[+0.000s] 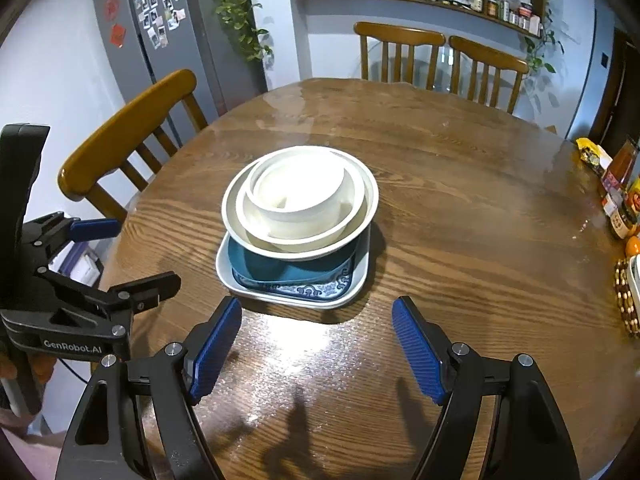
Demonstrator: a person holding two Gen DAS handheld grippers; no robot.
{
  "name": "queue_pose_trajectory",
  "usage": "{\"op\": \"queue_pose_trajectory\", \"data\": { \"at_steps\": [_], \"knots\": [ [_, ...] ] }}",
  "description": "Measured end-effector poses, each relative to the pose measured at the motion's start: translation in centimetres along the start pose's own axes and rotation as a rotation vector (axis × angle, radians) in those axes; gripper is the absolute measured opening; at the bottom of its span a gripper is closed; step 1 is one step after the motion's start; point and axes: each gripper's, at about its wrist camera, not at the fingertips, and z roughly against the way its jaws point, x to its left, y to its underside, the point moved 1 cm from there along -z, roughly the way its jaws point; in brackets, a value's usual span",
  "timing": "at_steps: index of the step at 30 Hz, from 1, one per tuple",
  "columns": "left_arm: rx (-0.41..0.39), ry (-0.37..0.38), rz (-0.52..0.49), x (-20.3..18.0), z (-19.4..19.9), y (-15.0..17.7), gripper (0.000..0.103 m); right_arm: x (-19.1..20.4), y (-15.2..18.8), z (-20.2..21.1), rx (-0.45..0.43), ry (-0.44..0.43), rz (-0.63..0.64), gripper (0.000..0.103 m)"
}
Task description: Organize plates and bowls
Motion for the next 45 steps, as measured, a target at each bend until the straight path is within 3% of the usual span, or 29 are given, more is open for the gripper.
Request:
{"op": "queue_pose_trajectory", "data": {
  "at_steps": [45],
  "knots": [
    [0.015, 0.005, -0.026, -0.6, -0.8, -0.2, 0.102, 0.7, -0.3, -1.1, 0.014, -0.005, -0.015, 0.078]
  ]
}}
